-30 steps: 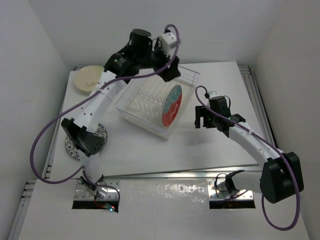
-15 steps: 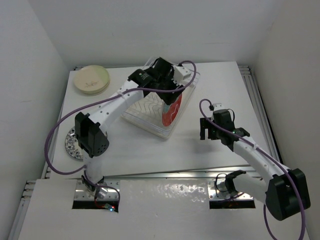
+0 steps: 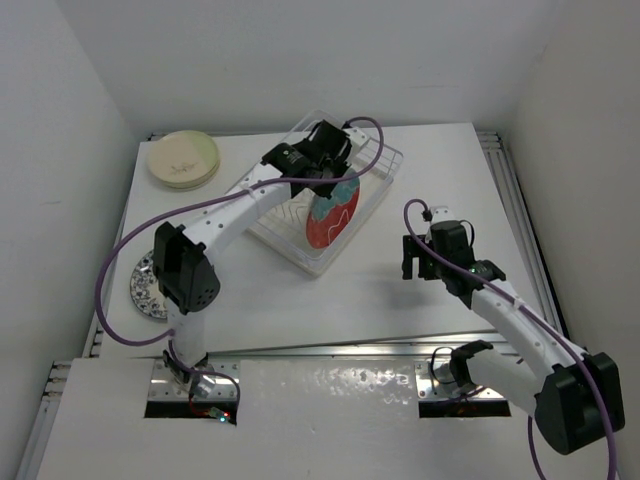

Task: Unload the plates from the dish rack

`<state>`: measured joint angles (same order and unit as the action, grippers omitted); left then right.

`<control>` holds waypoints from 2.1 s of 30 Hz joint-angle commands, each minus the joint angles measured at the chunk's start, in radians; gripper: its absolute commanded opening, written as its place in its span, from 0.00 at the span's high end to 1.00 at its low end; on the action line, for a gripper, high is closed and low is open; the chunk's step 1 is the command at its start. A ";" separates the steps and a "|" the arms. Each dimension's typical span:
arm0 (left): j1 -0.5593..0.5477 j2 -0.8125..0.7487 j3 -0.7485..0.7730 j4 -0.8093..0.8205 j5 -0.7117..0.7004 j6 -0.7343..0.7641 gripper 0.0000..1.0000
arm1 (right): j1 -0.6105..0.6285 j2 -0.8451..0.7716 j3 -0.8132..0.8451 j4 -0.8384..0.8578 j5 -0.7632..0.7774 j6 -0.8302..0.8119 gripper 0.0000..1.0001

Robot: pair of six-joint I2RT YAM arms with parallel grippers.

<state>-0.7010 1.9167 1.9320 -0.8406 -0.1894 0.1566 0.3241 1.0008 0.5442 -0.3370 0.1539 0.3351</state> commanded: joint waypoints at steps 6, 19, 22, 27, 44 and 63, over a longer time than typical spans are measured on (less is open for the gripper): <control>-0.014 -0.013 0.267 0.179 0.070 -0.057 1.00 | 0.006 -0.027 0.002 0.021 0.027 -0.018 0.17; 0.027 -0.105 0.412 0.325 -0.146 0.101 1.00 | 0.004 -0.011 0.042 0.078 0.007 0.004 0.17; 0.173 -0.157 0.423 0.348 -0.111 0.077 1.00 | 0.004 0.015 0.059 0.110 -0.036 0.001 0.17; 0.395 -0.274 0.329 0.342 -0.078 0.045 1.00 | 0.006 0.084 0.089 0.168 -0.132 0.001 0.18; 1.396 -0.450 -0.195 0.092 0.955 -0.074 1.00 | 0.007 0.289 0.192 0.220 -0.418 -0.038 0.19; 1.535 -0.424 -0.597 -0.189 0.940 0.705 1.00 | 0.006 0.314 0.192 0.193 -0.405 -0.065 0.19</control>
<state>0.8108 1.5093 1.3273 -1.0096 0.6800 0.7235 0.3241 1.3106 0.6983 -0.1581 -0.2440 0.2867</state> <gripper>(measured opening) 0.095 0.809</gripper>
